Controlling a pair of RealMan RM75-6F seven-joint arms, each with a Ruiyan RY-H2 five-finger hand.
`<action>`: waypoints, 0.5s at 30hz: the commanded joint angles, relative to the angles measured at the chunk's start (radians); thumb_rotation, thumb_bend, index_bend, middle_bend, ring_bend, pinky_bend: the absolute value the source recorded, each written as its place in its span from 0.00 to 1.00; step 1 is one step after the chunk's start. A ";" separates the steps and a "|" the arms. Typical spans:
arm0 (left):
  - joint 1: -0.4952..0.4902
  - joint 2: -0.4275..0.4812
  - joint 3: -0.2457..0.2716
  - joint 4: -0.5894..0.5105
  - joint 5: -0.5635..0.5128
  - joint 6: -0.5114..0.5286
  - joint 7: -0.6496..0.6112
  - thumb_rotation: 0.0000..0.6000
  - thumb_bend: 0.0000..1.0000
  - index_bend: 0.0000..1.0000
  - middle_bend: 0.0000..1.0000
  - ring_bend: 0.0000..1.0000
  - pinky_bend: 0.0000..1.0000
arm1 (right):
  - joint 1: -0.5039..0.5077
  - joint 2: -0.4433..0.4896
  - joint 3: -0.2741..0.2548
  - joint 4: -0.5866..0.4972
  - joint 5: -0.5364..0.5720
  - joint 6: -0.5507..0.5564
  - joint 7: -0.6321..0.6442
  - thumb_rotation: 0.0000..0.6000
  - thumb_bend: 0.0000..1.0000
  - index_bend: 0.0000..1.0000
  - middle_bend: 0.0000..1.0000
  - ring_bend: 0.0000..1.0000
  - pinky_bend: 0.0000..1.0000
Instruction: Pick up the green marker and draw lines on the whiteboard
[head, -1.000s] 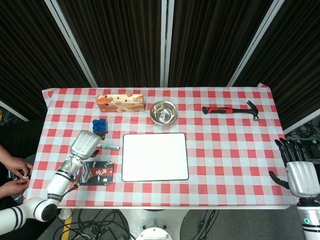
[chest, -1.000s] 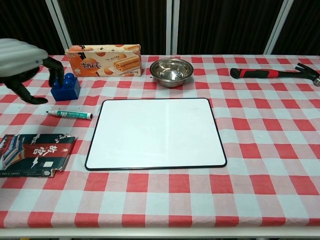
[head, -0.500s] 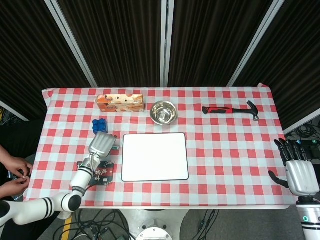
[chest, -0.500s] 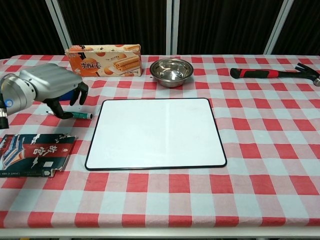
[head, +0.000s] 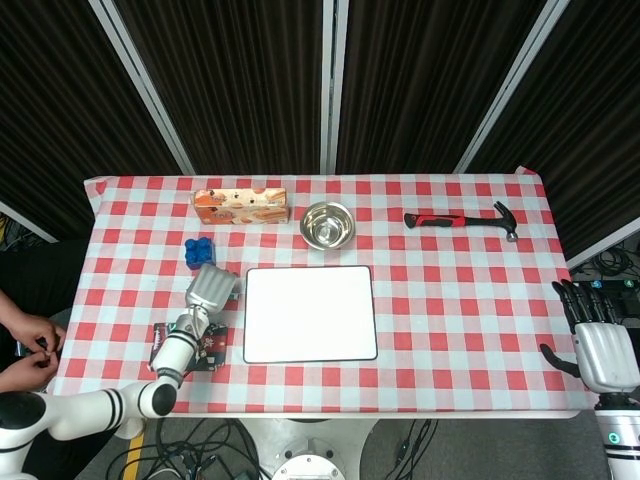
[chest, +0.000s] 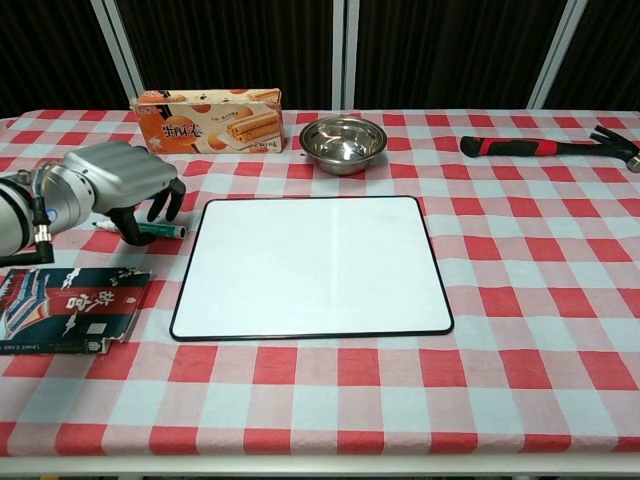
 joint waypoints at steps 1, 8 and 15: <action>-0.012 0.002 -0.003 0.014 -0.010 -0.011 -0.006 1.00 0.32 0.44 0.48 0.77 1.00 | -0.001 0.000 0.000 -0.001 0.002 0.000 0.000 1.00 0.13 0.00 0.07 0.00 0.00; -0.023 -0.001 0.009 0.021 -0.016 -0.015 -0.027 1.00 0.34 0.46 0.50 0.77 1.00 | -0.002 -0.001 0.000 0.000 0.005 -0.001 0.001 1.00 0.13 0.00 0.07 0.00 0.00; -0.034 -0.005 0.024 0.028 -0.022 -0.013 -0.029 1.00 0.34 0.46 0.50 0.77 1.00 | -0.006 -0.001 -0.001 0.001 0.008 0.002 0.005 1.00 0.13 0.00 0.07 0.00 0.00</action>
